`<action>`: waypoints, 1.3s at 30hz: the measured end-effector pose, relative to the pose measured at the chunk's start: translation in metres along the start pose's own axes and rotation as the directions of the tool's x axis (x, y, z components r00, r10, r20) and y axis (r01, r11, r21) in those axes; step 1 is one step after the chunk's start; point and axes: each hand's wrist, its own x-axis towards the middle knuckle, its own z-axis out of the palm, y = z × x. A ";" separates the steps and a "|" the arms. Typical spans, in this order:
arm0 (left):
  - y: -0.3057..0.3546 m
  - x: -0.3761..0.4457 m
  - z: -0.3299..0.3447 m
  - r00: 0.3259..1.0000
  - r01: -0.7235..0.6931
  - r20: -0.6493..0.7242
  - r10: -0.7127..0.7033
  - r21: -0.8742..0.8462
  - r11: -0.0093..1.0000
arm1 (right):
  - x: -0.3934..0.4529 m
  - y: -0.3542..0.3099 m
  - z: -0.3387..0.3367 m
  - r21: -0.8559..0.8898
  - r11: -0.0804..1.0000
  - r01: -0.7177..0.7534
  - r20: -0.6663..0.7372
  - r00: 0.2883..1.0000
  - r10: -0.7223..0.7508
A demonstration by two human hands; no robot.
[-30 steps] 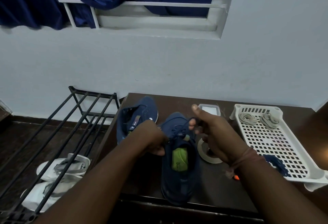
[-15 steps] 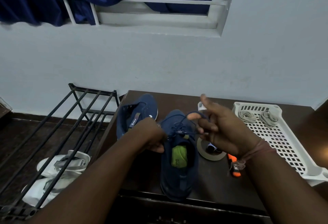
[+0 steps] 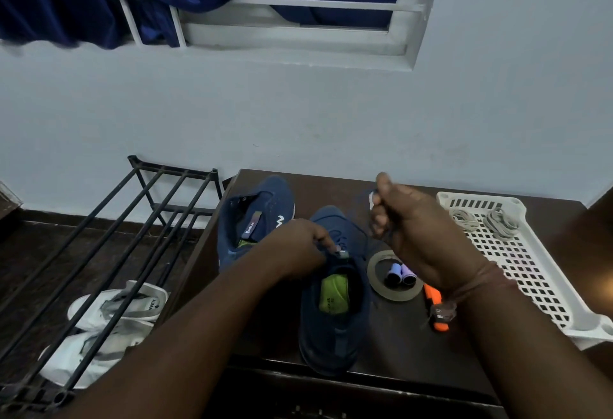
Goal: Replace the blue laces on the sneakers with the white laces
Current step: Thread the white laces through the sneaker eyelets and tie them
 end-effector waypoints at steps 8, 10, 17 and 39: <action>0.001 0.003 0.001 0.996 -0.067 -0.076 0.055 -0.170 0.983 | 0.003 0.018 0.006 -0.380 0.922 0.072 -0.048 0.994 -0.097; 0.005 -0.001 -0.008 1.000 -0.031 -0.020 0.024 -0.474 0.880 | 0.001 0.024 0.001 -0.475 0.880 -0.011 -0.095 0.995 -0.039; 0.017 -0.010 -0.028 0.987 -0.158 -0.125 0.098 -0.856 0.493 | 0.005 0.023 0.003 -0.432 0.882 -0.187 -0.152 0.979 0.133; -0.008 0.005 -0.050 0.859 -0.227 -0.432 -0.274 -0.803 0.552 | -0.003 0.039 -0.001 -0.924 0.371 0.098 0.112 0.993 0.018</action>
